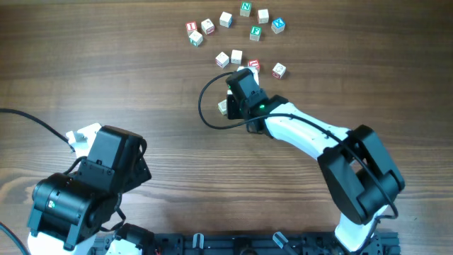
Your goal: Form a circle
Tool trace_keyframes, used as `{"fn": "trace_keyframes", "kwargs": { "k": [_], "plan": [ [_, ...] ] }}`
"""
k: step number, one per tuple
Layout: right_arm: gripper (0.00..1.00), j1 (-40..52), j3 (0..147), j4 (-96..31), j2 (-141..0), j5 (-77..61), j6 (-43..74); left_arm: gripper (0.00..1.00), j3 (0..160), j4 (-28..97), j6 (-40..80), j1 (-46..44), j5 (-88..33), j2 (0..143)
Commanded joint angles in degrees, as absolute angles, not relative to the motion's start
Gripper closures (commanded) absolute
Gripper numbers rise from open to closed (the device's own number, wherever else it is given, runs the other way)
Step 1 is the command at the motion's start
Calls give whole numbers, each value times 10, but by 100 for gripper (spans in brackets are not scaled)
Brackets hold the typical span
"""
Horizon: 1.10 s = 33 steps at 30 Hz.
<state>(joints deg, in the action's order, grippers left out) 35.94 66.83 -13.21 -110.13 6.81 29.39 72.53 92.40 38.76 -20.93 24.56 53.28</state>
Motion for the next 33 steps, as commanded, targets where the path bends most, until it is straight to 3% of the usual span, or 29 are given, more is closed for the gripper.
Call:
{"fn": "trace_keyframes", "kwargs": {
  "k": [1,10,20,33],
  "plan": [
    [95,361,669,-129,-1115,56,318,0,723,924,397,-206,246,531],
    [95,361,669,-139,-1115,55,325,0,723,924,397,-206,246,531],
    [95,353,669,-208,-1022,176,382,0,723,924,397,-206,246,531],
    [96,295,620,-199,-1070,112,422,0,723,924,397,-206,246,531]
  ]
}}
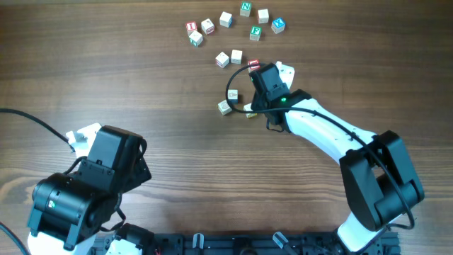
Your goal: Form a circle
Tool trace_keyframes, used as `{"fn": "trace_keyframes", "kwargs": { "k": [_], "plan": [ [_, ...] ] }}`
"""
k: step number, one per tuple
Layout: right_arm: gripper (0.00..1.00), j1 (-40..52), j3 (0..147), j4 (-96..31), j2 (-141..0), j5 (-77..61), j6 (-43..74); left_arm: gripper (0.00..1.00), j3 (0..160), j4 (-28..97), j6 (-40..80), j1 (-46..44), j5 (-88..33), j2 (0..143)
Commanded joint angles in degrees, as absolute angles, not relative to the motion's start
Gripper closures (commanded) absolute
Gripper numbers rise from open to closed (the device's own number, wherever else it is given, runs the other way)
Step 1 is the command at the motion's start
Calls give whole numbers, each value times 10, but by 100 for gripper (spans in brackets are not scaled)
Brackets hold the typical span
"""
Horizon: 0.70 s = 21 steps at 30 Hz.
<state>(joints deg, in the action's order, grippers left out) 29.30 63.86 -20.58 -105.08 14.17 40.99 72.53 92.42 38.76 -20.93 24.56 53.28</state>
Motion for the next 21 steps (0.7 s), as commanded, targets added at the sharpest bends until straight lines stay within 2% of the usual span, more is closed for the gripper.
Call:
{"fn": "trace_keyframes", "kwargs": {
  "k": [1,7,10,21],
  "plan": [
    [96,295,618,-195,-1073,110,422,0,723,924,397,-206,246,531],
    [95,296,612,-196,-1102,89,419,0,723,924,397,-206,246,531],
    [95,298,612,-171,-1104,32,398,0,723,924,397,-206,246,531],
    [95,315,612,-169,-1104,14,389,0,723,924,397,-206,246,531]
  ]
}}
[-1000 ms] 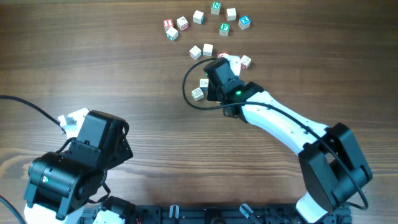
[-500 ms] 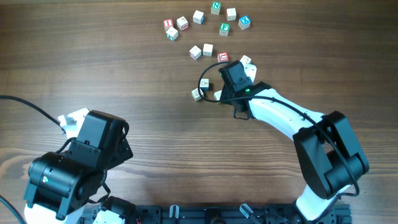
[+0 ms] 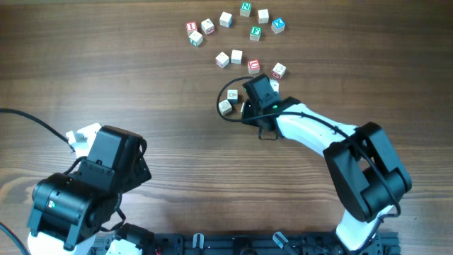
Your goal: Form a circle
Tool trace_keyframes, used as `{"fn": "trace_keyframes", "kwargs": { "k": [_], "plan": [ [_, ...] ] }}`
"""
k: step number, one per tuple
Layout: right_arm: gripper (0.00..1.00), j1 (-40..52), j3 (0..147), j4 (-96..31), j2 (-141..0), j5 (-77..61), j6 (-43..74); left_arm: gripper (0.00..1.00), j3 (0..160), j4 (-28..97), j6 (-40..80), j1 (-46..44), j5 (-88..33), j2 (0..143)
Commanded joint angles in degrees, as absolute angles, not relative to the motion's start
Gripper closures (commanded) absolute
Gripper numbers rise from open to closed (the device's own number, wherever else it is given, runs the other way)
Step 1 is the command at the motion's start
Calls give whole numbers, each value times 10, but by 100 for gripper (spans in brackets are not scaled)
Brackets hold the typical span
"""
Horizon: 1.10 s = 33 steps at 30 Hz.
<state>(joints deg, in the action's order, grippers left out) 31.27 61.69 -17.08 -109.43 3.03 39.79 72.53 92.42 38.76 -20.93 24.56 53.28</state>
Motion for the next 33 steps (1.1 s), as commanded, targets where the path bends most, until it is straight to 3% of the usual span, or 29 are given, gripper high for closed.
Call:
{"fn": "trace_keyframes", "kwargs": {
  "k": [1,7,11,33],
  "plan": [
    [95,316,612,-169,-1104,17,389,0,723,924,397,-206,246,531],
    [95,316,612,-168,-1104,63,404,0,723,924,397,-206,246,531],
    [95,317,611,-146,-1104,44,360,0,723,924,397,-206,246,531],
    [96,317,610,-128,-1104,13,361,0,723,924,397,-206,246,531]
  ]
}}
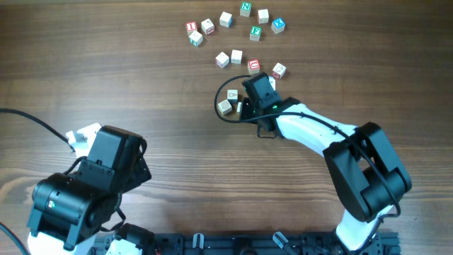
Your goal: Form a circle
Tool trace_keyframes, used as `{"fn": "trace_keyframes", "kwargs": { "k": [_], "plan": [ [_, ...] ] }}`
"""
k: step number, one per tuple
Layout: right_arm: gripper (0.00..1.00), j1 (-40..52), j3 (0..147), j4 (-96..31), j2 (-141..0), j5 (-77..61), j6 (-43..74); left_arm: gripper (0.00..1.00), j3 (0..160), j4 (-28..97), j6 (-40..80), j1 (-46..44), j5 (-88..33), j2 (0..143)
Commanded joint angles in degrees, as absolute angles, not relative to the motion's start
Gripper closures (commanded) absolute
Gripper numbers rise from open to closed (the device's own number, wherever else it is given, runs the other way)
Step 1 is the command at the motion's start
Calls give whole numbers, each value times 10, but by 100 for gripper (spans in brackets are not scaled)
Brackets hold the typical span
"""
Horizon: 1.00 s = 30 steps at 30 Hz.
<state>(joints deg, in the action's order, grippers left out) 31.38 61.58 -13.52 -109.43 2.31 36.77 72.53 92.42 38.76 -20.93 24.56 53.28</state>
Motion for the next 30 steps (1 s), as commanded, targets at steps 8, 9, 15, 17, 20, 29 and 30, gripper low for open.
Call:
{"fn": "trace_keyframes", "kwargs": {
  "k": [8,9,15,17,20,29,30],
  "plan": [
    [95,320,610,-134,-1104,3,369,0,723,924,397,-206,246,531],
    [95,322,610,-141,-1104,3,380,0,723,924,397,-206,246,531],
    [95,355,610,-150,-1104,7,390,0,723,924,397,-206,246,531],
    [95,361,610,-148,-1104,22,391,0,723,924,397,-206,246,531],
    [95,361,610,-149,-1104,25,392,0,723,924,397,-206,246,531],
    [96,360,610,-181,-1104,72,427,0,723,924,397,-206,246,531],
    [95,360,610,-181,-1104,79,434,0,723,924,397,-206,246,531]
  ]
}}
